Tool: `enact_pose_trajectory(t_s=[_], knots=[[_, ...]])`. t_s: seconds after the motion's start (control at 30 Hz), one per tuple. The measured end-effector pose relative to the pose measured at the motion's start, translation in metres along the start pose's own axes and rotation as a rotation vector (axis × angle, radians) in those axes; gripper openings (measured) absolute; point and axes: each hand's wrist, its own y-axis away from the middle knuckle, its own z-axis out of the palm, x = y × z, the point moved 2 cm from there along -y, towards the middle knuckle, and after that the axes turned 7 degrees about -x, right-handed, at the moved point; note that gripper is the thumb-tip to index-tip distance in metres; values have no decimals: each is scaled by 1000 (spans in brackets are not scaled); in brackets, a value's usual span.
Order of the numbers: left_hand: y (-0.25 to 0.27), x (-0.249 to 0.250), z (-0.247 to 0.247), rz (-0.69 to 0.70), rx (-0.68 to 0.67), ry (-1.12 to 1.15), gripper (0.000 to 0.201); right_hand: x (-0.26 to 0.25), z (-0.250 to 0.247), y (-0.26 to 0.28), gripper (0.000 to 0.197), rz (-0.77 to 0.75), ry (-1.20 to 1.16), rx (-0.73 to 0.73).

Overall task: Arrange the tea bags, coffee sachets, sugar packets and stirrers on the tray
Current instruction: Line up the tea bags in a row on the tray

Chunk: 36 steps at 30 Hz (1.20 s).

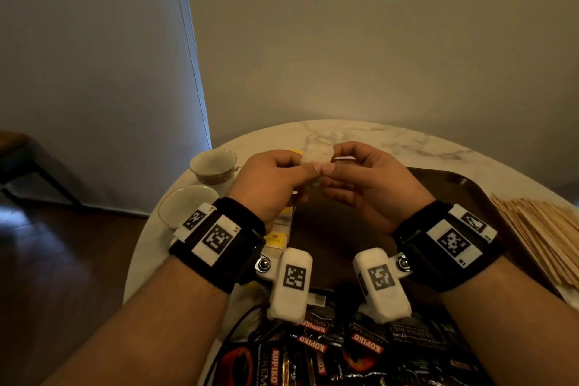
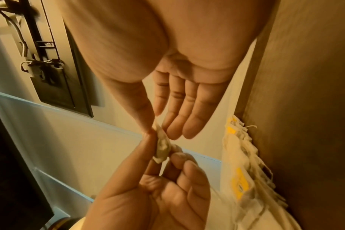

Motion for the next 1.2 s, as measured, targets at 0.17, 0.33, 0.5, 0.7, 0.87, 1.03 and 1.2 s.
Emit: enact_pose_trajectory(t_s=[0.17,0.33,0.5,0.7,0.87,1.03,1.2], knots=[[21,8,-15,-9,36,-39,10,-7,23,6,53,47,49,-31],[44,14,-26,-40,47,-36,29,0,49,17,40,115,95,-49],[58,19,-37,-23,157,-34,41,18,55,25,28,333,142,-29],[74,22,-37,-73,138,-95,38,48,57,29,25,522,298,-50],[81,14,-34,-157,73,-117,36,51,59,24,18,539,345,-37],[85,12,-29,-216,41,-109,51,51,60,25,12,612,450,0],[83,8,-29,-273,31,-108,41,41,57,27,16,614,470,72]])
